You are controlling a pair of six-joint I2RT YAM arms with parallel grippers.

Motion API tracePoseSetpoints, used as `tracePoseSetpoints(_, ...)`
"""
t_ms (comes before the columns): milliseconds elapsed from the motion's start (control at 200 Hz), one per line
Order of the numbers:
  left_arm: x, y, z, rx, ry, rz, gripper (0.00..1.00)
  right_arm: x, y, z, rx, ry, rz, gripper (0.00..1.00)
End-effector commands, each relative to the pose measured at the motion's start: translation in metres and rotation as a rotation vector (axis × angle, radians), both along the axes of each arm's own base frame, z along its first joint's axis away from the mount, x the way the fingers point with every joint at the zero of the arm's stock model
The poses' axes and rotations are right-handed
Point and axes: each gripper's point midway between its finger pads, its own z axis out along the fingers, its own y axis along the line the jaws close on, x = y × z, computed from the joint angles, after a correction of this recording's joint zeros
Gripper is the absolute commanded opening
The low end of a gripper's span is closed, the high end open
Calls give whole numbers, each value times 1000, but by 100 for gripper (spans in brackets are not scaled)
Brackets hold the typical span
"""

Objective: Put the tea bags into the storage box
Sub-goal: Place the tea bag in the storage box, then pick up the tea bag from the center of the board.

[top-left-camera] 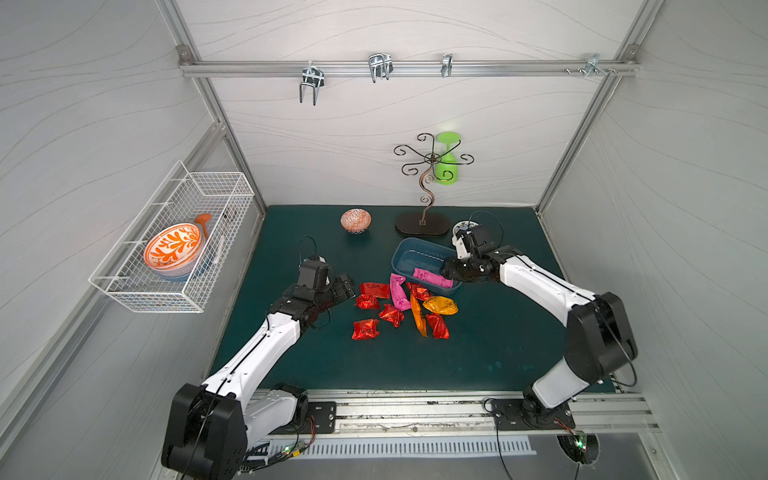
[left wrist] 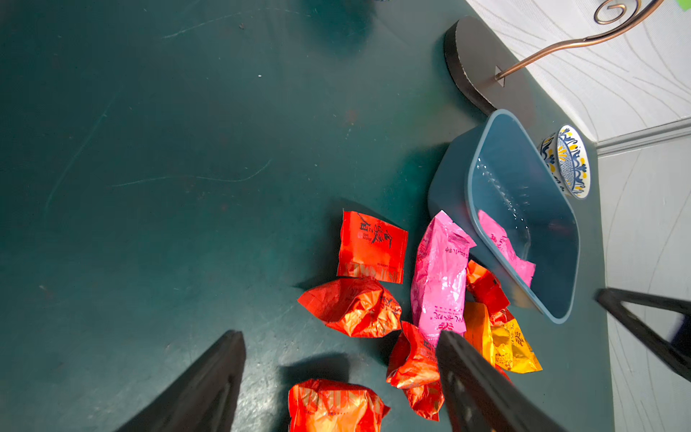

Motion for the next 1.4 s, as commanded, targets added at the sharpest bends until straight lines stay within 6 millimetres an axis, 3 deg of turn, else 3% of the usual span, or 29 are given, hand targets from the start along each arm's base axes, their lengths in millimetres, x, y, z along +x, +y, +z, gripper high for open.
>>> tracePoseSetpoints(0,10,-5,20,-17,-51,-12,85,-40,3,8,-90,-36,116,57)
tracePoseSetpoints(175,12,-7,20,-29,-51,-10,85,-94,17,2,-154,-35,259,58)
tracePoseSetpoints(350,12,-9,19,-40,-45,-11,85,-124,19,-29,-276,57,309,55)
tracePoseSetpoints(490,11,-8,19,-35,-41,-8,85,-127,12,-50,-391,90,284,53)
tracePoseSetpoints(675,8,-5,17,-22,-38,-3,85,-127,15,-65,-401,113,283,51)
tracePoseSetpoints(991,5,-3,14,-16,-36,1,85,-130,20,-87,-395,162,284,34)
tracePoseSetpoints(1071,5,-2,13,-15,-35,4,85,-130,20,-90,-401,168,282,29)
tracePoseSetpoints(1161,4,-2,14,-14,-36,5,85,-130,20,-91,-401,173,281,12)
tracePoseSetpoints(1261,3,-2,13,-13,-33,4,85,-131,20,-88,-395,170,283,0)
tracePoseSetpoints(1396,3,-2,13,-16,-35,4,85,-136,18,-76,-382,176,287,0)
